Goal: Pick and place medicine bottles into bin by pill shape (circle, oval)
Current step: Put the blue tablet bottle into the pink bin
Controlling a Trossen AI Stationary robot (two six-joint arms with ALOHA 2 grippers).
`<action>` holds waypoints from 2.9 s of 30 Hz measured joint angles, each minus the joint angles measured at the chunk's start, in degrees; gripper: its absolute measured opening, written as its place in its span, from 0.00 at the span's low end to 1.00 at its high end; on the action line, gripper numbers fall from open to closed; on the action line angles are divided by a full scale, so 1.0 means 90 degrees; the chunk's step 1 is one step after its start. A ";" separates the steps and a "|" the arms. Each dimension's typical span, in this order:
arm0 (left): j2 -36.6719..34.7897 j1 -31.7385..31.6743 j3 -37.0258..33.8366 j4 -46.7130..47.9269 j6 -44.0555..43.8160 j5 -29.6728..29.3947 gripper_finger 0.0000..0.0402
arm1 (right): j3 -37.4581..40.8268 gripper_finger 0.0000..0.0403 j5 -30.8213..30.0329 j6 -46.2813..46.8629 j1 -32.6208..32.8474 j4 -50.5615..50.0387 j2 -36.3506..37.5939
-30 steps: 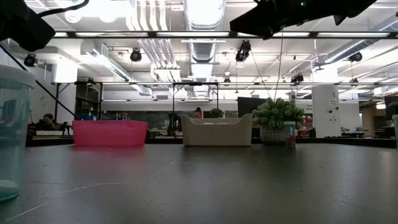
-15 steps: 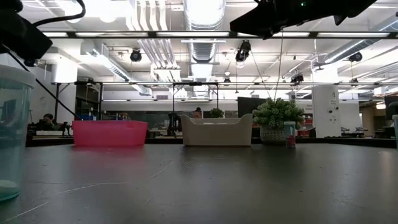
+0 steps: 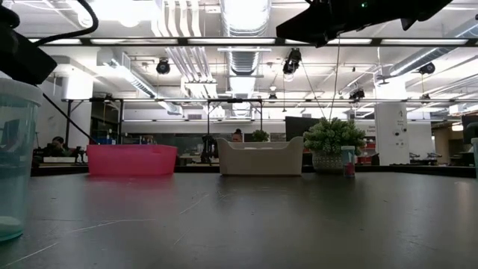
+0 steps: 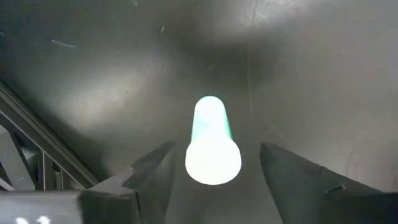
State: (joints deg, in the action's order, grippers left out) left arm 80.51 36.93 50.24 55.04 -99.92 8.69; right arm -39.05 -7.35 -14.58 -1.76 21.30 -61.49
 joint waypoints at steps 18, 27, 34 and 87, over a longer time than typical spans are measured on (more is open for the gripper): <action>-0.0002 -0.0224 0.0478 -0.0044 0.0394 0.0073 0.22 | 0.0000 0.36 -0.0008 0.0031 0.0000 -0.0114 0.0000; -0.0002 -0.1871 0.1747 0.0542 0.3221 -0.0024 0.24 | 0.0000 0.36 -0.0015 -0.0008 0.0000 -0.0278 0.0000; -0.0002 -0.4431 0.2710 0.1832 0.6933 -0.0192 0.24 | 0.0000 0.36 -0.0020 -0.0178 -0.0050 -0.0433 0.0000; 0.2650 -0.9673 0.3665 0.1200 1.1312 -0.0968 0.24 | 0.0389 0.36 0.0002 -0.0382 -0.1613 -0.0683 0.0000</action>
State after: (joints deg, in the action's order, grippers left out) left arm 104.36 -50.12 83.22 65.84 1.89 -0.03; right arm -35.55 -7.33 -18.02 -16.27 15.16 -61.49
